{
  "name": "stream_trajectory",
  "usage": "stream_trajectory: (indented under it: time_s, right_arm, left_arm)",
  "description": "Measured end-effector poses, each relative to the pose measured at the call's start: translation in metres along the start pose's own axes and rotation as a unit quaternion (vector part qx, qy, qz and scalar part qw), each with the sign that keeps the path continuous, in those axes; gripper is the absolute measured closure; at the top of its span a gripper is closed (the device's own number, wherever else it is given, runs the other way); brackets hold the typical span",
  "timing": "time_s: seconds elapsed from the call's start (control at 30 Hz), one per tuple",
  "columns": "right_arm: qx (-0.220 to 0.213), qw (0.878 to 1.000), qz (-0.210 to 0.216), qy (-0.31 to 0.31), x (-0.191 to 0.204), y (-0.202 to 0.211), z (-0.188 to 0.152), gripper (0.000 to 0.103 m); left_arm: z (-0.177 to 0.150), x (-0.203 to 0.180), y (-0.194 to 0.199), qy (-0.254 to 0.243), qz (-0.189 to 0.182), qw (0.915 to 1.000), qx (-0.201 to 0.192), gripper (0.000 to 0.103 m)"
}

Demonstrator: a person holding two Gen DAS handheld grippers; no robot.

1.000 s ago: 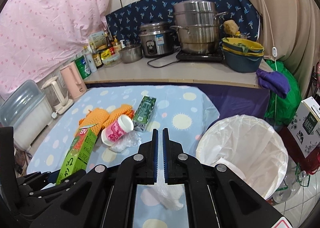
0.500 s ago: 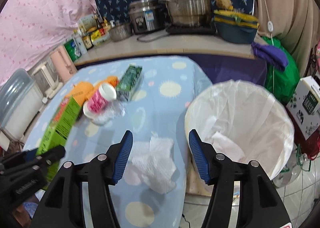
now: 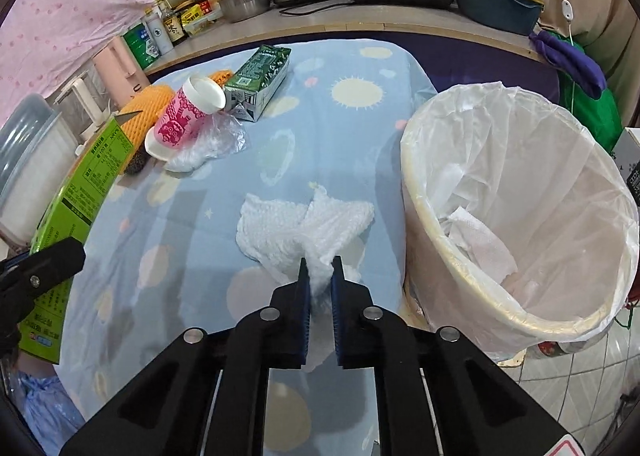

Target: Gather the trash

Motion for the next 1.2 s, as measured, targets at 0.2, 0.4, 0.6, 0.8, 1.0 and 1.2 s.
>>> stream_trajectory:
  time_s: [0.2, 0.4, 0.6, 0.8, 1.0, 1.2]
  right_arm:
    - [-0.054, 0.998, 0.006, -0.005, 0.000, 0.041, 0.034, 0.097]
    - [-0.114, 0.993, 0.001, -0.019, -0.013, 0.087, 0.072, 0.097]
    - [-0.157, 0.987, -0.020, -0.040, -0.041, 0.121, 0.096, 0.097]
    - [-0.179, 0.981, -0.050, -0.062, -0.081, 0.140, 0.108, 0.097]
    - [-0.180, 0.977, -0.079, -0.087, -0.121, 0.146, 0.104, 0.097]
    - [-0.168, 0.976, -0.093, -0.104, -0.147, 0.137, 0.094, 0.097]
  left_arm:
    - [0.007, -0.010, 0.009, -0.007, -0.007, 0.9999, -0.012, 0.066]
    - [0.020, -0.032, 0.021, -0.025, -0.019, 0.9990, -0.032, 0.066]
    - [0.036, -0.065, 0.033, -0.048, -0.038, 0.9967, -0.053, 0.066]
    - [0.049, -0.105, 0.042, -0.071, -0.062, 0.9931, -0.070, 0.066]
    - [0.055, -0.147, 0.043, -0.094, -0.084, 0.9892, -0.076, 0.066]
    - [0.054, -0.185, 0.035, -0.118, -0.099, 0.9856, -0.070, 0.066]
Point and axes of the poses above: each gripper's, at about its wrist camera, not at the fingertips, and y roughly against the way its jaws point, x to its left, z to its top, the point moved 9 cm from there along -y, roughly the way its jaws point, and after that the axes turned 3 degrees about -x, right-handed, at the moved point
